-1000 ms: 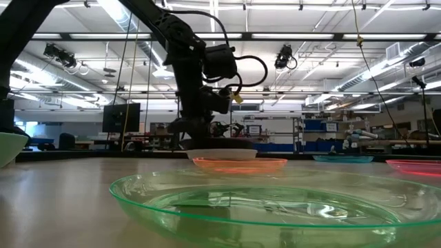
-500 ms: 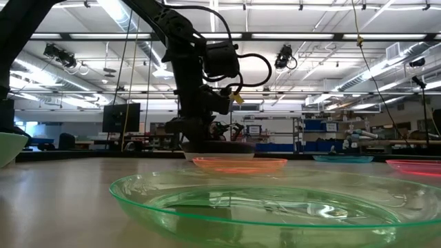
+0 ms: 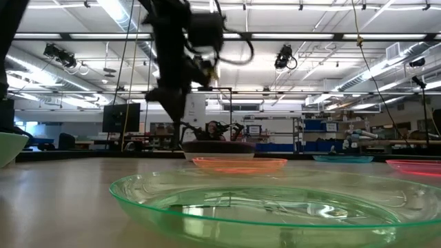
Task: Stack plastic plates
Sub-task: Stack the stacked plates on top of the dark green plate
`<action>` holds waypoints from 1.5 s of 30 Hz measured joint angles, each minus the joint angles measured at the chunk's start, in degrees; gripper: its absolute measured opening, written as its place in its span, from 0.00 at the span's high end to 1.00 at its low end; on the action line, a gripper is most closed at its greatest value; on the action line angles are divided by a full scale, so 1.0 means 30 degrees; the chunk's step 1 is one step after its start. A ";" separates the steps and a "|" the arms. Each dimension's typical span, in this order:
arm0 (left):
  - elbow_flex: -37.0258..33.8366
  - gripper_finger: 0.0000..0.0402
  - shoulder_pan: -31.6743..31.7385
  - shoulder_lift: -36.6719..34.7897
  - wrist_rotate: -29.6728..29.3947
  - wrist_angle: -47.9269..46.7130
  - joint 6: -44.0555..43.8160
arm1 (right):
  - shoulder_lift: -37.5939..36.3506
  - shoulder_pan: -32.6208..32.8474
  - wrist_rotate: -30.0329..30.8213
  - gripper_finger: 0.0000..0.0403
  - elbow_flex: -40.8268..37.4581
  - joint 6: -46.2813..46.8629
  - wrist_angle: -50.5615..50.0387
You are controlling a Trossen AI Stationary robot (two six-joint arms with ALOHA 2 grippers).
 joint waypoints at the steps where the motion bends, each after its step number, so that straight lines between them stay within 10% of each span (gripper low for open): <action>1: -0.0312 0.72 -0.0448 -0.0787 -0.0081 -0.0356 -0.0794 | 0.0000 -0.0084 -0.0328 0.47 -0.0124 -0.0011 0.0293; 12: -0.7547 0.93 -1.1456 -1.0713 -0.1738 0.2656 -1.0858 | 0.0007 -0.0582 -0.0082 0.47 -0.1120 0.0517 0.1349; 21: -1.0414 0.96 -1.9088 -1.2801 -0.2502 0.9864 -1.2753 | 0.0007 -0.2420 -0.1562 0.45 -0.3392 -0.4995 0.8446; 36: -1.0427 0.96 -2.2065 -1.2754 -0.2518 2.3339 -0.0294 | 0.0007 -0.2769 -0.0839 0.32 -0.3877 -1.1291 1.3754; 45: -1.0427 0.96 -2.2119 -1.2710 -0.2518 2.1421 -0.1730 | 0.0000 -0.2923 -0.1622 0.36 -0.3950 -1.2050 1.3949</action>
